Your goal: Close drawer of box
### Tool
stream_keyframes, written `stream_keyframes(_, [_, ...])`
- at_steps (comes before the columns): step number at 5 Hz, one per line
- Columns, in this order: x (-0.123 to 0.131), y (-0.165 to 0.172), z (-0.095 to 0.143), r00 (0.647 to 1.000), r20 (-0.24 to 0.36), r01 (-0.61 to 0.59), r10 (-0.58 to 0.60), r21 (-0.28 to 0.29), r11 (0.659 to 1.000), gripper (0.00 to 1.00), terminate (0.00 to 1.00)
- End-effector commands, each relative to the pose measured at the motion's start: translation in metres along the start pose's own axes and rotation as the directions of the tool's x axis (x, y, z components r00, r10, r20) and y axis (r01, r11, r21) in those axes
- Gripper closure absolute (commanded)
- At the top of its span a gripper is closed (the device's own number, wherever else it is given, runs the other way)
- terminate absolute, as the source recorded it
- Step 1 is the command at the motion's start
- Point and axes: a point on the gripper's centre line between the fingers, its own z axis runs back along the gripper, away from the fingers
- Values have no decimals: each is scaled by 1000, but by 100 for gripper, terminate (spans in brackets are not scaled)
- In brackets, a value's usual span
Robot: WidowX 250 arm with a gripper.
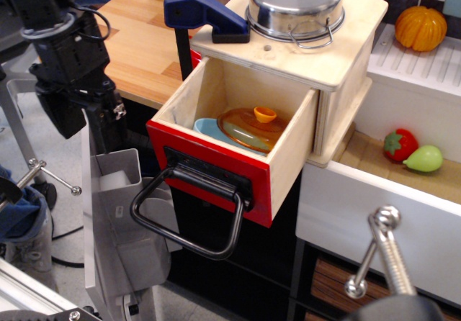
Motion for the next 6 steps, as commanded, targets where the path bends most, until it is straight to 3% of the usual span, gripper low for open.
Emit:
stream_keyframes(1, [13,-19,43,999,20,-25,27,-66,997,0,0])
stream_keyframes(2, [20,-39,44,997,25,-68,70,-76,995,0,0])
stream_keyframes(4, [6,-77,11,993,14,-114,115,-68,991,0,0])
stream_keyframes(6, [-3,-98,-4,989,44,-143,143,-12,990,0,0])
